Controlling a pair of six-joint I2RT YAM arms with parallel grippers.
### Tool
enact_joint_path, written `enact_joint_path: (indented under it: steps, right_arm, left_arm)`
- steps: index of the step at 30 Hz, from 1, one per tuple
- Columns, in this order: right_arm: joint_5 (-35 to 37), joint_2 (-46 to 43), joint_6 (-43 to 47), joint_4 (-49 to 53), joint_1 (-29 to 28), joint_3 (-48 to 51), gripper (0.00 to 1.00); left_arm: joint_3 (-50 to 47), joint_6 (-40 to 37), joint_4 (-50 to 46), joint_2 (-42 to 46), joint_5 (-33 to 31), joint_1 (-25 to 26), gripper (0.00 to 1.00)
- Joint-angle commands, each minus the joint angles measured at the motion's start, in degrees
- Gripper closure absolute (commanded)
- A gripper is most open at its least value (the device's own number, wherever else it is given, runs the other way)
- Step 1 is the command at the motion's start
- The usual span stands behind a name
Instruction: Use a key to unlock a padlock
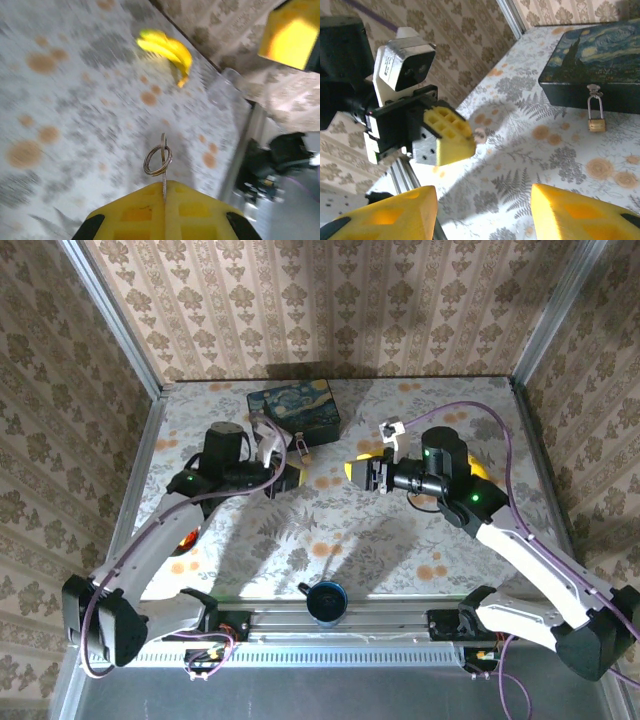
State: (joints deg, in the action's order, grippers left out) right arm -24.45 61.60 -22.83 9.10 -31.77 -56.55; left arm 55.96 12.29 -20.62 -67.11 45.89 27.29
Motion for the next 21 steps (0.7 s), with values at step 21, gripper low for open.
enact_joint_path:
  steps: [21]
  right_arm:
    - [10.74, 13.54, 11.29, 2.19, -14.4, -1.57, 0.35]
  left_arm:
    - [-2.97, 13.03, -18.76, -1.8, 14.61, 0.52, 1.0]
